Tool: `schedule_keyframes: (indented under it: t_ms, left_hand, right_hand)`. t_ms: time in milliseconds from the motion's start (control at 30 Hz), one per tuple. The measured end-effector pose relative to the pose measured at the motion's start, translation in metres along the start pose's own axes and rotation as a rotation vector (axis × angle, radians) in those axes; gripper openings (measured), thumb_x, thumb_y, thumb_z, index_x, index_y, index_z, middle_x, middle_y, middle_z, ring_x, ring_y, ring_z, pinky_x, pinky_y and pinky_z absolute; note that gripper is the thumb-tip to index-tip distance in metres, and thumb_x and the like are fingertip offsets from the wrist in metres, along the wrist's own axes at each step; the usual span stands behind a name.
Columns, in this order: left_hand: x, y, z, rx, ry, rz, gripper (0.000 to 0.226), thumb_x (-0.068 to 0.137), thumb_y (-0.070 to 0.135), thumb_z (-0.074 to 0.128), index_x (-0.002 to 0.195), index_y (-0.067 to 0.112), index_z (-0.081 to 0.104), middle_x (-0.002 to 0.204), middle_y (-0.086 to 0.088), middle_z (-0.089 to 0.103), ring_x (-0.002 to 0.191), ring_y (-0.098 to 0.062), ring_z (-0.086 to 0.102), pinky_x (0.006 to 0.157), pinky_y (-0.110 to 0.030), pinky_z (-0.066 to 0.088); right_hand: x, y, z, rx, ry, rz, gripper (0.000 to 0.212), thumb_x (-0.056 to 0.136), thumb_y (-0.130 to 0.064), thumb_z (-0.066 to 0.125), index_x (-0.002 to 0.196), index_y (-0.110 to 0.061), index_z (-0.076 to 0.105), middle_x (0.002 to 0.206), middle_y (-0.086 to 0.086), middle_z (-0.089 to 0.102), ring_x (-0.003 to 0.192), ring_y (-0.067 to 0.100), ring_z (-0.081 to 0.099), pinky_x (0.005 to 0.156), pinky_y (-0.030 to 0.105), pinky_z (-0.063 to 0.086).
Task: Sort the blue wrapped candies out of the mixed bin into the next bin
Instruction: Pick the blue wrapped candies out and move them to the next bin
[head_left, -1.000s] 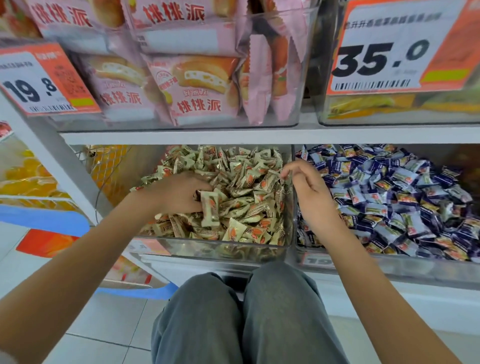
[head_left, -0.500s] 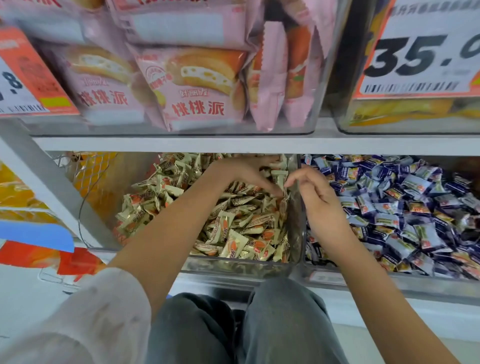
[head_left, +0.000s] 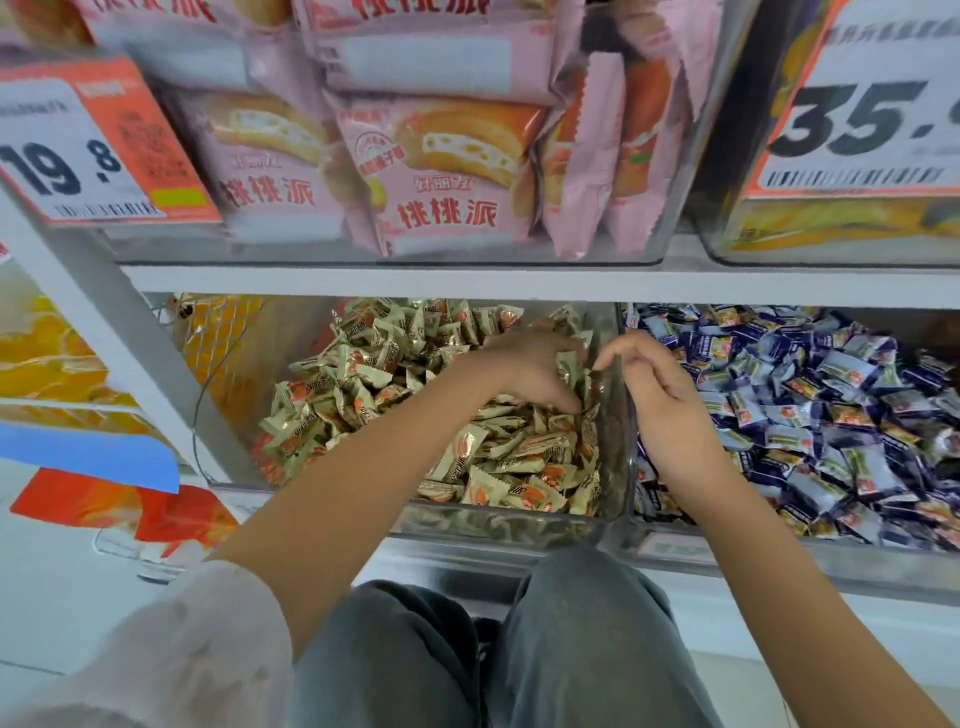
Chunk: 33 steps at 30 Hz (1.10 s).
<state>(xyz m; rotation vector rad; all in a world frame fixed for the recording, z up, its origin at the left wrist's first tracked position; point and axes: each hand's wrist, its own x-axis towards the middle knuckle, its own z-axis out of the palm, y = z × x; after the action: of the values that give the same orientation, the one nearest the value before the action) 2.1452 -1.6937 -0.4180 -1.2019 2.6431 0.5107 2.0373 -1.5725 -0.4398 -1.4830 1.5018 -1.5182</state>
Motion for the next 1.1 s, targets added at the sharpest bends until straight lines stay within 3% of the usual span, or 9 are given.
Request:
schedule_keyframes:
  t_ms: [167,367,467,533,667,800,900,1033,1100]
  left_hand:
    - [-0.017,-0.031,-0.011,0.35,0.075,-0.004,0.069,0.076,0.045,0.07,0.137,0.029,0.043,0.142,-0.002,0.045,0.126,-0.026,0.045,0.101,-0.043,0.041]
    - [-0.036,-0.047,-0.024,0.425,0.087,-0.053,0.063,0.076,0.028,0.072,0.133,0.028,0.047,0.136,0.0,0.049,0.122,-0.026,0.047,0.099,-0.045,0.038]
    - [-0.047,-0.066,-0.036,0.419,0.104,-0.095,0.049,0.08,0.012,0.065,0.127,0.02,0.053,0.123,-0.004,0.055,0.102,-0.023,0.056,0.077,-0.033,0.046]
    - [-0.057,-0.082,-0.041,0.416,0.054,-0.174,0.053,0.082,0.009,0.061,0.132,0.021,0.048,0.131,-0.007,0.052,0.103,-0.025,0.056,0.073,-0.032,0.046]
    - [-0.075,-0.078,-0.047,0.409,0.026,-0.176,0.057,0.078,0.022,0.062,0.131,0.029,0.044,0.131,-0.006,0.05,0.111,-0.026,0.05,0.087,-0.037,0.044]
    - [-0.081,-0.003,-0.032,0.18,0.078,0.158,0.065,0.077,0.042,0.064,0.135,0.032,0.036,0.148,-0.001,0.028,0.136,-0.026,0.021,0.109,-0.05,0.019]
    - [-0.075,0.026,0.003,0.21,-0.125,0.362,0.055,0.076,0.054,0.065,0.124,0.03,0.052,0.143,0.0,0.029,0.135,-0.026,0.017,0.112,-0.055,0.015]
    - [-0.064,0.013,0.035,0.314,-0.2,0.327,0.049,0.081,0.047,0.062,0.128,0.039,0.05,0.153,0.002,0.01,0.141,-0.03,0.002,0.108,-0.066,0.001]
    - [-0.061,0.017,0.04,0.388,-0.201,0.327,0.051,0.082,0.045,0.062,0.13,0.037,0.048,0.154,-0.002,0.007,0.14,-0.036,-0.002,0.106,-0.069,0.005]
  right_hand:
    - [-0.001,-0.002,-0.002,-0.022,-0.019,0.028,0.03,0.088,-0.018,0.03,0.088,-0.006,0.058,0.082,-0.007,0.049,0.08,-0.002,0.044,0.073,0.008,0.032]
    - [-0.001,-0.002,-0.001,-0.029,-0.007,0.042,0.03,0.089,-0.02,0.03,0.087,-0.007,0.058,0.089,0.005,0.053,0.085,0.007,0.046,0.075,0.008,0.033]
    - [-0.001,-0.002,-0.001,-0.025,0.003,0.039,0.03,0.088,-0.021,0.03,0.087,-0.008,0.058,0.087,0.0,0.053,0.086,0.007,0.046,0.076,0.008,0.033]
    - [0.0,-0.001,0.0,-0.024,0.004,0.04,0.031,0.088,-0.022,0.03,0.087,-0.008,0.058,0.086,-0.006,0.052,0.087,0.004,0.046,0.076,0.009,0.033]
    - [0.0,0.0,0.0,-0.035,0.019,0.041,0.031,0.088,-0.022,0.031,0.088,-0.008,0.059,0.09,-0.006,0.055,0.093,0.005,0.048,0.079,0.007,0.033]
    - [0.002,0.0,0.001,-0.003,0.013,0.029,0.029,0.087,-0.018,0.031,0.086,-0.003,0.057,0.084,0.0,0.054,0.084,0.008,0.048,0.077,0.017,0.035]
    - [0.003,-0.001,0.002,0.011,0.016,0.002,0.029,0.085,-0.016,0.032,0.084,0.0,0.056,0.084,0.011,0.054,0.083,0.015,0.048,0.076,0.025,0.035]
    - [0.001,0.0,0.001,-0.024,0.016,0.002,0.033,0.085,-0.022,0.031,0.086,-0.001,0.057,0.09,0.011,0.056,0.092,0.017,0.049,0.081,0.02,0.036]
    - [0.001,0.0,0.0,-0.014,0.015,0.018,0.03,0.086,-0.017,0.03,0.086,-0.002,0.056,0.09,0.011,0.055,0.09,0.015,0.048,0.08,0.021,0.035]
